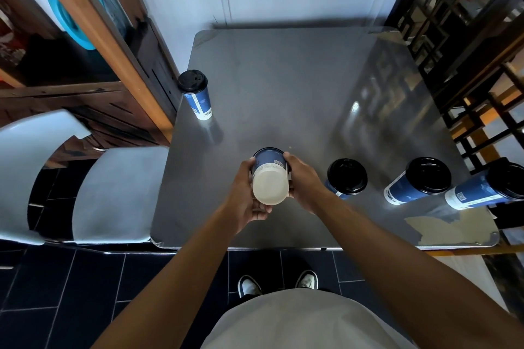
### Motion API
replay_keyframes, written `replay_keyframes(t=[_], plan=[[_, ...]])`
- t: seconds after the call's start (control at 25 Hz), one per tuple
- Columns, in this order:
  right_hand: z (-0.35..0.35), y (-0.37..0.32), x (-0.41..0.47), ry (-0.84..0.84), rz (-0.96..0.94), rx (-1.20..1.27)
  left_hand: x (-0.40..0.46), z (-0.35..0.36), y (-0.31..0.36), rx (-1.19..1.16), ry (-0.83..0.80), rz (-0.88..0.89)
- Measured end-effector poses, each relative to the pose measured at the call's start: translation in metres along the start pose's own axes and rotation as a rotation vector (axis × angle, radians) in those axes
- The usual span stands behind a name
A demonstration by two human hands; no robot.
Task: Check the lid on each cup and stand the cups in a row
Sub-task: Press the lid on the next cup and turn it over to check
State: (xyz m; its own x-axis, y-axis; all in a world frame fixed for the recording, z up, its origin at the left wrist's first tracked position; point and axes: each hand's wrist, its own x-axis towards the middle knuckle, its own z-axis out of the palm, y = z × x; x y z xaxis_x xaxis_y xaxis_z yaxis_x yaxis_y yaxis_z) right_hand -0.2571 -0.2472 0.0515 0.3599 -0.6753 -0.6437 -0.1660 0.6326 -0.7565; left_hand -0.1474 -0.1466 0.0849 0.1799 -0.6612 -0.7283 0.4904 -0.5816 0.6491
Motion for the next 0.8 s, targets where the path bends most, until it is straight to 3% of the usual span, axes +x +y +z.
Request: replay_keyframes(t=[0.2,0.44,0.8], plan=[[0.0008,0.0012,-0.0022,-0.035,-0.024,-0.116,-0.0026,-0.0014,-0.0039,-0.043,-0.026,-0.008],[0.0017,-0.001,-0.007,-0.031,0.016,-0.059,-0.0044,0.0021,-0.0002,-0.271,-0.031,-0.024],[0.0,-0.001,-0.0009,0.017,0.004,-0.08,-0.0003,-0.0033,-0.009,-0.182,-0.021,-0.058]])
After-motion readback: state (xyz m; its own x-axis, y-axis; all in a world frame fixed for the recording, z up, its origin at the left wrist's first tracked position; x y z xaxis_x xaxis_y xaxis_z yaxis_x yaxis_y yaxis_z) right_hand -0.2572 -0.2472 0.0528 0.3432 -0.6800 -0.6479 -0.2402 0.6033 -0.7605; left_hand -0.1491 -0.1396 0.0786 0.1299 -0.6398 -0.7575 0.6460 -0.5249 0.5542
